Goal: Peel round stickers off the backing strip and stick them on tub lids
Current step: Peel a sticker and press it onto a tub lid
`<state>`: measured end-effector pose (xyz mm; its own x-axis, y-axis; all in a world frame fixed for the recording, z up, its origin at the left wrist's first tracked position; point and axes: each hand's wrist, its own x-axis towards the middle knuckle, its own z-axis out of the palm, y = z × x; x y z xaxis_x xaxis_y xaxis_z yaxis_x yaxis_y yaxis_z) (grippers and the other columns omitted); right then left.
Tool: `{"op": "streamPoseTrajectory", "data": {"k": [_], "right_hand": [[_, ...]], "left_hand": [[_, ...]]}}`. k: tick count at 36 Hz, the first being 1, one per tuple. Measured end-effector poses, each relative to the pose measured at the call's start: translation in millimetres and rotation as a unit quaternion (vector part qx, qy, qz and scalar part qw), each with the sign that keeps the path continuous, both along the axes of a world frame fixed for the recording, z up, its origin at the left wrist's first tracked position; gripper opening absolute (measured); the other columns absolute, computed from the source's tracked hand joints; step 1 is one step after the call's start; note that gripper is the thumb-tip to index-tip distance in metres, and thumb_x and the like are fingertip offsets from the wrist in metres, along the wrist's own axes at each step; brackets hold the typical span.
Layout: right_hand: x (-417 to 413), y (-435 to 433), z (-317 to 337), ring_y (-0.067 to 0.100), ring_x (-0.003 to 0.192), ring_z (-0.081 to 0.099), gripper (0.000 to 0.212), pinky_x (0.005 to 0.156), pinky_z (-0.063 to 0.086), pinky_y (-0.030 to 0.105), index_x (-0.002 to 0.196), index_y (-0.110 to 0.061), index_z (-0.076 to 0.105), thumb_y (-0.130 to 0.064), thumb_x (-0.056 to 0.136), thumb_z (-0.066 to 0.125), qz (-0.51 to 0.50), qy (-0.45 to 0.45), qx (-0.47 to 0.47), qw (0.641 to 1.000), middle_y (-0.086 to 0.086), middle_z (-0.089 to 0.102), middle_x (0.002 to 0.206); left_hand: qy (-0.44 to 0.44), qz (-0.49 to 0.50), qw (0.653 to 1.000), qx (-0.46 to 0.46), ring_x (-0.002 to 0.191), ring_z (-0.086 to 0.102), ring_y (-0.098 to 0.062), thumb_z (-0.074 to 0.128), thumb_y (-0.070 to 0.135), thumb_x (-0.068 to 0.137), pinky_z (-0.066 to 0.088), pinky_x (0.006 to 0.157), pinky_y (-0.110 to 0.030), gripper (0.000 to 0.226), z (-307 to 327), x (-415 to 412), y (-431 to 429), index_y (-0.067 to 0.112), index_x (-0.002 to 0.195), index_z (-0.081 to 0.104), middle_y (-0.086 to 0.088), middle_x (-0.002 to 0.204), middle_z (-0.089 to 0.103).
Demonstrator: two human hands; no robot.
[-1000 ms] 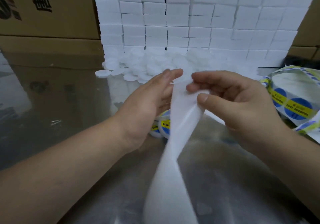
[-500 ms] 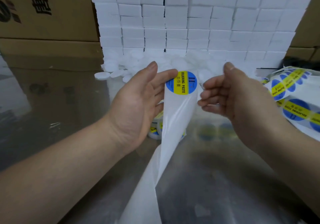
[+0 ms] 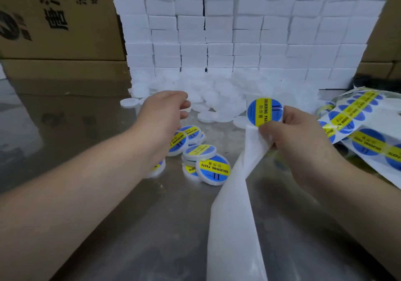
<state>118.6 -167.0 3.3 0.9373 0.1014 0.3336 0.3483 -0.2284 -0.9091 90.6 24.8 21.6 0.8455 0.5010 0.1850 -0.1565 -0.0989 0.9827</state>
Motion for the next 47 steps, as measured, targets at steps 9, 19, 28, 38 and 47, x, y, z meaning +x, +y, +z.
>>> {"op": "streamPoseTrajectory", "data": {"k": [9, 19, 28, 38, 47], "right_hand": [[-10, 3, 1, 0.01, 0.062, 0.061, 0.006, 0.055, 0.045, 0.024, 0.08, -0.018, 0.068, -0.018, 0.08, 0.062, 0.063, -0.017, 0.031, 0.997, -0.001, 0.07, 0.073], [-4, 6, -4, 0.014, 0.07, 0.066, 0.007, 0.061, 0.046, 0.03, 0.086, -0.019, 0.066, -0.023, 0.083, 0.06, 0.048, -0.017, 0.048, 0.998, -0.001, 0.072, 0.079], [-9, 6, -2, 0.015, 0.078, 0.066, 0.005, 0.071, 0.051, 0.034, 0.086, -0.021, 0.063, -0.019, 0.084, 0.06, 0.061, -0.019, 0.024, 0.998, -0.004, 0.07, 0.083], [-6, 6, -3, 0.015, 0.074, 0.066, 0.004, 0.068, 0.051, 0.033, 0.084, -0.02, 0.065, -0.02, 0.084, 0.061, 0.056, -0.012, 0.034, 0.998, -0.003, 0.071, 0.08], [-13, 8, 0, 0.011, 0.071, 0.067, 0.003, 0.063, 0.052, 0.033, 0.081, -0.02, 0.064, -0.022, 0.084, 0.063, 0.062, -0.016, 0.037, 0.997, -0.004, 0.071, 0.078]], "left_hand": [[0.164, -0.046, 0.892, 0.419, 0.089, 0.054, -0.014, 0.052, 0.012, 0.09, 0.042, 0.066, -0.016, 0.023, 8, 88, 27, 0.024, 0.104, 0.066, 0.0, 0.114, 0.061], [0.282, -0.072, 0.783, 0.55, 0.083, 0.049, -0.022, 0.049, 0.028, 0.091, 0.038, 0.063, -0.026, 0.04, -10, 130, 2, 0.002, 0.121, 0.052, -0.013, 0.11, 0.061], [0.289, -0.003, 0.852, 0.435, 0.064, 0.052, -0.022, 0.06, 0.016, 0.082, 0.042, 0.057, -0.027, 0.019, -15, 129, -7, 0.002, 0.076, 0.048, -0.006, 0.069, 0.048], [0.095, 0.031, 0.965, 0.242, 0.069, 0.041, -0.024, 0.045, 0.014, 0.087, 0.033, 0.045, -0.018, 0.026, 22, 93, -3, 0.016, 0.062, 0.038, 0.001, 0.064, 0.04], [-0.047, -0.014, 0.975, 0.215, 0.061, 0.054, 0.001, 0.045, 0.013, 0.083, 0.045, 0.057, -0.017, 0.02, 26, -9, -37, 0.033, 0.079, 0.044, 0.009, 0.089, 0.059]]}}
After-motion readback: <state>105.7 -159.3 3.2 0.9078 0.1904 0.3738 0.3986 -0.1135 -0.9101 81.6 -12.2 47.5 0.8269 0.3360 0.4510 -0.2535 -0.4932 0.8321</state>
